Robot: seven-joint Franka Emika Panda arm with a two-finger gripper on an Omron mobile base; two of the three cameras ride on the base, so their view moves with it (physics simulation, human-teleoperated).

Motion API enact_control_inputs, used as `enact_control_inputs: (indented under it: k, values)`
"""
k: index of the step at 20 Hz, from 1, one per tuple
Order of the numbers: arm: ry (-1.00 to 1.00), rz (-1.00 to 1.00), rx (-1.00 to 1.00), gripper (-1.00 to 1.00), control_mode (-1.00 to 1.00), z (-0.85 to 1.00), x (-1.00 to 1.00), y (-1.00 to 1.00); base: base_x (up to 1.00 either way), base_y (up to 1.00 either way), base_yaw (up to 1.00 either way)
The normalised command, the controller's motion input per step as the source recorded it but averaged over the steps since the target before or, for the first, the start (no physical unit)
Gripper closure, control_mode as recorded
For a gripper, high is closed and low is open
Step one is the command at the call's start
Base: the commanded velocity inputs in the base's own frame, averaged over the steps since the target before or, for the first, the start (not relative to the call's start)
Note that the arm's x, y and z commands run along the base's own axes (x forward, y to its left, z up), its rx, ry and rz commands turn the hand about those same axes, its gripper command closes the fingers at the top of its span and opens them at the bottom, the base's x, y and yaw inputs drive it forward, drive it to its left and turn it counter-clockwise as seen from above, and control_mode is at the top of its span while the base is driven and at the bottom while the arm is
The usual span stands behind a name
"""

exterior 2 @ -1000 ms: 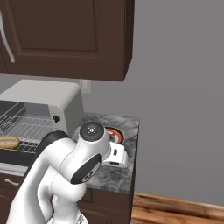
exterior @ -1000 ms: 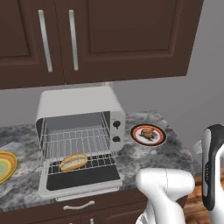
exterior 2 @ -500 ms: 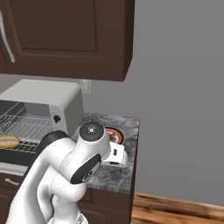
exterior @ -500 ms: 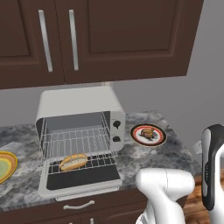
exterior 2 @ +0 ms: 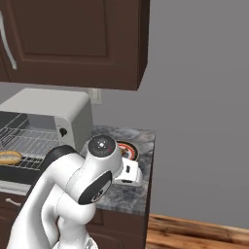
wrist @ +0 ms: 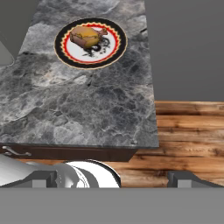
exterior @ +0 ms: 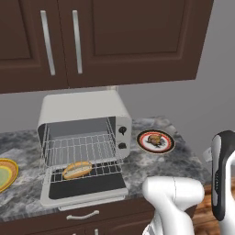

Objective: Open the toaster oven door. Place the hotdog bun on the bottom rack in the toaster oven and place the chicken drumstick on the top rack.

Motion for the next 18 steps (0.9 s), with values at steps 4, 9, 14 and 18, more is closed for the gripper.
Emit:
enact_control_inputs:
  k: [4, 9, 14, 18]
  values:
    - [0.00, 0.00, 0.00, -1.00, -1.00, 0.00, 0.00, 0.00, 0.00, 0.00, 0.00]
    - [-0.01, 0.01, -0.06, -1.00, -1.00, -0.05, 0.01, 0.04, 0.00, 0.00, 0.00]
    - [0.00, 0.37, -0.01, -1.00, -1.00, -0.01, 0.25, 0.05, 0.00, 0.00, 0.00]
    - [0.00, 0.53, -0.03, -1.00, -1.00, 0.00, 0.29, 0.12, 0.00, 0.00, 0.00]
